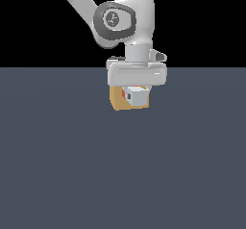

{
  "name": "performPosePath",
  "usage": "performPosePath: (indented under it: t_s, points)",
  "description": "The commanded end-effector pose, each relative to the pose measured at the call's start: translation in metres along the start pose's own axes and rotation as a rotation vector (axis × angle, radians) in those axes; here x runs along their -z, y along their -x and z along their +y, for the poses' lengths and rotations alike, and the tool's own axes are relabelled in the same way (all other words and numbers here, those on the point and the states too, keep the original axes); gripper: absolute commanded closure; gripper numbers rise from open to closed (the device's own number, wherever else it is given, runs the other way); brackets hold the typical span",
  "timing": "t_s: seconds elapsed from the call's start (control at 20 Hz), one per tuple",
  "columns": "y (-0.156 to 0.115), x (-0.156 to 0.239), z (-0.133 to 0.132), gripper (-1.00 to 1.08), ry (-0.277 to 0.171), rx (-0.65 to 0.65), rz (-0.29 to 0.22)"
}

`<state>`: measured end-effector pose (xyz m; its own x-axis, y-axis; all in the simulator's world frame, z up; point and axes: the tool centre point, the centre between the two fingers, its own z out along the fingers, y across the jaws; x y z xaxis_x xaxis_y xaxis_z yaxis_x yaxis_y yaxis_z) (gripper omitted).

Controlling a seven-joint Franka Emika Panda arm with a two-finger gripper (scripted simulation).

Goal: Insert the peg into the horizontal hole in a box.

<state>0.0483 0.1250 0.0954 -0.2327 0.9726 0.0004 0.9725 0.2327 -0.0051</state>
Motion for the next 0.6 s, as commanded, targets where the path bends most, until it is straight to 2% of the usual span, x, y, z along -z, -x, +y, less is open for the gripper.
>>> performPosePath:
  t_s: [0.0, 0.3, 0.55]
  points:
    - [-0.019, 0.003, 0.001, 1.08, 0.006, 0.003, 0.001]
    - [-0.062, 0.005, 0.001, 1.08, 0.008, 0.002, 0.001]
    - [-0.074, 0.005, 0.002, 1.08, 0.009, 0.002, 0.001]
